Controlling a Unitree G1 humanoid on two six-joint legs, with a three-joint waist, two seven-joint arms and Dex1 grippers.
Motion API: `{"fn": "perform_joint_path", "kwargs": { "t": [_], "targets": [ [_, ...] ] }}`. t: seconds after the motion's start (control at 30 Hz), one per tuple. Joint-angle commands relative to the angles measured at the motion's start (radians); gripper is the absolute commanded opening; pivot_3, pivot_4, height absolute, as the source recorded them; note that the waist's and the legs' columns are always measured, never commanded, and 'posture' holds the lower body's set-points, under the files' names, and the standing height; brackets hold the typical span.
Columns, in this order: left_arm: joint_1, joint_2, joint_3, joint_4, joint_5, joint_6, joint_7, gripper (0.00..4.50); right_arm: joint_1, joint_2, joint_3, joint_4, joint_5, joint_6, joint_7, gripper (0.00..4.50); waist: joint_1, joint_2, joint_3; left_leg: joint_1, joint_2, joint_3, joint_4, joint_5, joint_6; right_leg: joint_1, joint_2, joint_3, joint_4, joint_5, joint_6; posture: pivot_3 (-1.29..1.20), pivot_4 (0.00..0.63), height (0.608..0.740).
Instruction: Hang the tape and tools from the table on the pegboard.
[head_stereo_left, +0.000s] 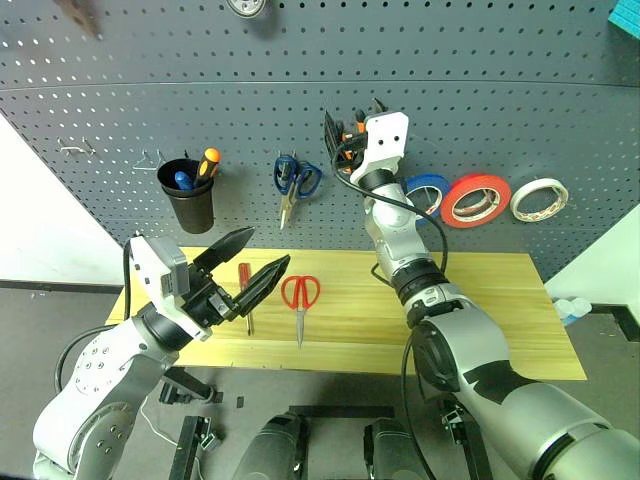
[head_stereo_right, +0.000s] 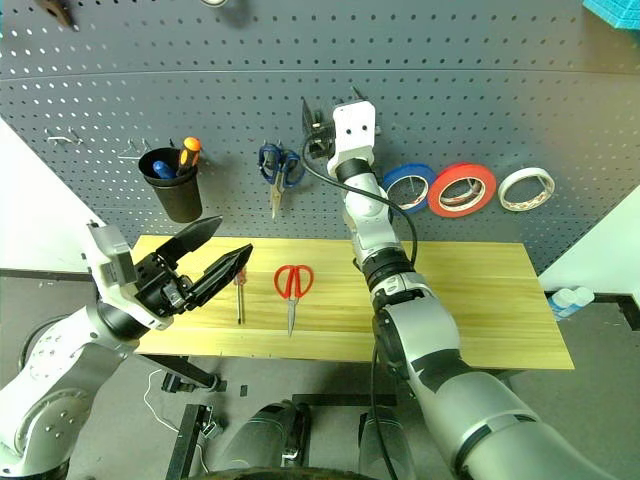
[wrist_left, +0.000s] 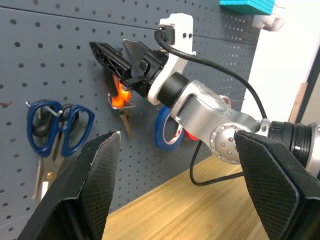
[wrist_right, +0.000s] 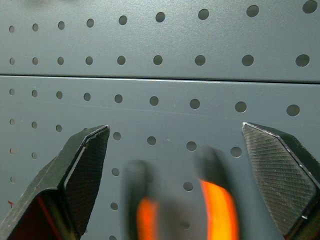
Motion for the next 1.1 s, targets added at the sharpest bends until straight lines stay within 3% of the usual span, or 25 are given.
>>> {"fn": "perform_joint_path", "kwargs": {
  "t": [0.03,0.2,0.4,0.7,0.87,1.1],
  "targets": [
    [-0.010,-0.006,0.003,-0.007,0.011,-0.025,-0.008,3.80,-0.020,-0.018,-0.019,-0.029,0.008,0.022,-0.015,4.48,0.000,0.000,0.000,0.000,0.000,0.000,0.000,0.000,0.000,0.000,0.000,0.000,0.000,0.000,0.000,0.10,0.128,0.680],
    [-0.020,-0.019,-0.011,0.013,0.029,-0.036,-0.022,3.80,0.001,-0.024,-0.017,-0.075,0.011,0.043,0.001,4.48,0.000,0.000,0.000,0.000,0.000,0.000,0.000,0.000,-0.001,0.000,0.000,0.000,0.000,0.000,0.000,0.08,0.117,0.680],
    [-0.047,-0.043,-0.038,0.050,0.062,-0.061,-0.048,3.80,0.105,-0.036,-0.003,-0.294,0.016,0.136,0.027,4.48,0.001,0.000,0.000,-0.001,0.000,0.000,-0.001,0.001,-0.001,-0.001,0.001,0.000,0.000,0.000,0.000,0.06,0.090,0.680],
    [-0.099,-0.085,-0.080,0.162,0.135,-0.139,-0.119,3.80,0.407,-0.062,0.049,-0.840,0.022,0.428,0.084,4.48,0.000,-0.006,-0.016,-0.001,-0.001,0.001,-0.014,0.003,-0.006,-0.003,0.000,0.001,-0.002,0.002,0.005,0.02,0.006,0.680],
    [-0.132,-0.107,-0.097,0.227,0.168,-0.186,-0.156,3.80,0.554,-0.105,0.042,-1.094,0.027,0.604,0.102,4.48,-0.003,-0.008,-0.032,0.000,-0.001,0.001,-0.016,0.004,-0.006,-0.002,0.001,0.001,-0.003,0.002,0.004,-0.02,0.000,0.680],
    [-0.176,-0.138,-0.122,0.327,0.228,-0.245,-0.193,3.80,0.620,-0.151,0.025,-1.177,0.032,0.689,0.120,4.48,-0.008,-0.010,-0.050,0.001,0.000,0.001,-0.015,0.004,-0.006,0.000,0.001,0.001,-0.005,0.002,0.004,-0.04,0.000,0.680]
  ]
}}
